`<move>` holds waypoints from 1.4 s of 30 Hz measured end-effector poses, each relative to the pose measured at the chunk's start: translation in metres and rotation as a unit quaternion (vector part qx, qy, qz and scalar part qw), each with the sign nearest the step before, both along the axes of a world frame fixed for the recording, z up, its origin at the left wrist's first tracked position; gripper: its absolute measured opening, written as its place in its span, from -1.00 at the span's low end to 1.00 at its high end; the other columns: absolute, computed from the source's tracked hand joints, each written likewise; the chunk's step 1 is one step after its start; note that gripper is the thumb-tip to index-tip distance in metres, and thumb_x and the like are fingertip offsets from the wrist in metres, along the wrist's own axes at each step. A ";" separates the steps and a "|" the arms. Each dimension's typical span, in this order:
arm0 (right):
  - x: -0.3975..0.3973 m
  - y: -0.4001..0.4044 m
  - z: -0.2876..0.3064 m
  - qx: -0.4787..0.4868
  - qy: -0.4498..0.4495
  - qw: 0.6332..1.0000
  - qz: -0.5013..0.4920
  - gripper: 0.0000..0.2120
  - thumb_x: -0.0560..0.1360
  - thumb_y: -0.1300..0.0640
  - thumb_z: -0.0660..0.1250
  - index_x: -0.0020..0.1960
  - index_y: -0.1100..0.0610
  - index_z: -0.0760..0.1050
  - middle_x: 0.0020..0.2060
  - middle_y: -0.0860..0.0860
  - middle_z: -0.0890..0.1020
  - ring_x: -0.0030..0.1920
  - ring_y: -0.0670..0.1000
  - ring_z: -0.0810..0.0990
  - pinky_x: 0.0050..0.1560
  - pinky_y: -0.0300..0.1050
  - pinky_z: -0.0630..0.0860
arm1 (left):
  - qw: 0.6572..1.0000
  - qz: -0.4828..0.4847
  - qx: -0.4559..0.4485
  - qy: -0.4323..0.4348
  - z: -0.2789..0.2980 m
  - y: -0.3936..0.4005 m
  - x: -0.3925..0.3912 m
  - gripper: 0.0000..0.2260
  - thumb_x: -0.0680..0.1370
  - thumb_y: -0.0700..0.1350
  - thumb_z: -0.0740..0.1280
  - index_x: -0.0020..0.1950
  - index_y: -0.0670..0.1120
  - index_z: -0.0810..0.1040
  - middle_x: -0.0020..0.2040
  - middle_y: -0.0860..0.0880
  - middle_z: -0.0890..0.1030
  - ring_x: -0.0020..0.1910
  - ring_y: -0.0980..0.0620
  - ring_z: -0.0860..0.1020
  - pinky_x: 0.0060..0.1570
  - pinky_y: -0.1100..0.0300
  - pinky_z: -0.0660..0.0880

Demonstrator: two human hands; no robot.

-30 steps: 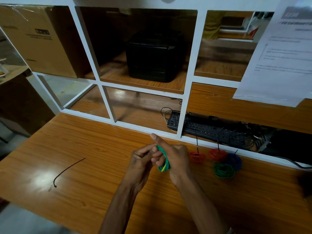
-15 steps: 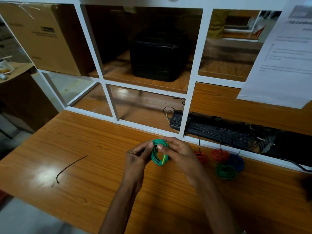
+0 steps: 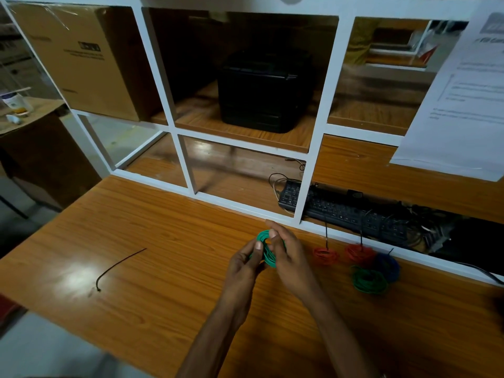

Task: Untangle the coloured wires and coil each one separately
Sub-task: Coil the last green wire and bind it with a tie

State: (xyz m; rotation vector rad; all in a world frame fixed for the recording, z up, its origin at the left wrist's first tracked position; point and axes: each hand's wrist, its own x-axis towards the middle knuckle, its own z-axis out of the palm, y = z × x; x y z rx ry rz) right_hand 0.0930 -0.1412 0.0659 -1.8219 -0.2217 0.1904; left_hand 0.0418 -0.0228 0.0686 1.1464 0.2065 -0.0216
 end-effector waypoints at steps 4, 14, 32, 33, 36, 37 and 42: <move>-0.005 0.014 -0.001 -0.124 -0.054 0.991 0.004 -0.56 0.72 -0.17 0.00 0.54 -0.14 0.33 0.27 -0.22 0.41 0.36 -0.18 0.36 0.34 -0.14 0.40 | 0.998 0.031 -0.055 0.007 -0.011 0.004 -0.005 -0.68 0.75 -0.06 0.21 0.38 -0.16 0.62 0.29 -0.21 0.67 0.37 -0.14 0.59 0.42 -0.07 0.46; -0.008 0.053 -0.029 -0.171 0.007 0.975 0.143 -0.48 0.69 -0.25 0.05 0.55 -0.04 0.37 0.32 -0.09 0.51 0.34 -0.09 0.48 0.36 -0.08 0.45 | 0.980 0.179 -0.033 0.086 -0.040 0.053 -0.012 -0.78 0.72 -0.19 0.27 0.14 -0.26 0.68 -0.28 -0.06 0.59 -0.27 0.10 0.52 -0.26 0.28 0.52; -0.007 0.235 -0.099 -0.148 0.157 0.957 0.193 -0.42 0.47 -0.43 0.17 -0.03 0.08 0.58 -0.07 0.19 0.69 -0.05 0.15 0.69 0.05 0.29 0.60 | 0.935 0.251 0.175 0.177 -0.084 0.224 -0.055 -0.78 0.74 -0.11 0.25 0.08 -0.13 0.68 -0.15 -0.06 0.68 -0.14 0.02 0.63 -0.15 0.15 0.51; -0.003 0.253 -0.104 -0.160 0.155 0.956 0.191 -0.42 0.44 -0.44 0.19 -0.05 0.08 0.57 -0.12 0.15 0.68 -0.07 0.12 0.68 0.07 0.29 0.60 | 0.928 0.278 0.172 0.178 -0.086 0.238 -0.059 -0.78 0.74 -0.10 0.25 0.04 -0.08 0.67 -0.15 -0.05 0.67 -0.15 0.04 0.62 -0.12 0.14 0.51; 0.004 0.312 -0.103 -0.195 0.148 0.948 0.204 -0.60 0.51 -0.25 0.33 0.08 0.05 0.65 0.02 -0.01 0.71 0.04 0.05 0.67 0.15 0.12 0.63 | 0.905 0.354 0.154 0.178 -0.087 0.282 -0.074 -0.76 0.74 -0.09 0.25 -0.08 0.03 0.63 -0.14 0.00 0.66 -0.14 0.10 0.59 -0.06 0.13 0.51; 0.006 0.330 -0.100 -0.212 0.141 0.942 0.220 -0.67 0.56 -0.15 0.35 0.16 0.05 0.65 0.13 0.01 0.70 0.11 0.06 0.66 0.16 0.03 0.61 | 0.899 0.372 0.144 0.180 -0.089 0.295 -0.079 -0.75 0.74 -0.09 0.25 -0.08 0.04 0.62 -0.14 0.01 0.65 -0.13 0.11 0.59 -0.02 0.13 0.51; 0.014 0.406 -0.107 -0.287 0.087 0.900 0.318 -0.64 0.69 0.05 0.23 0.47 0.08 0.45 0.31 0.14 0.60 -0.02 0.09 0.65 -0.09 -0.11 0.55 | 0.875 0.431 0.103 0.195 -0.099 0.343 -0.099 -0.75 0.74 -0.12 0.24 -0.08 -0.07 0.63 -0.15 -0.02 0.62 -0.13 0.08 0.57 0.09 0.04 0.51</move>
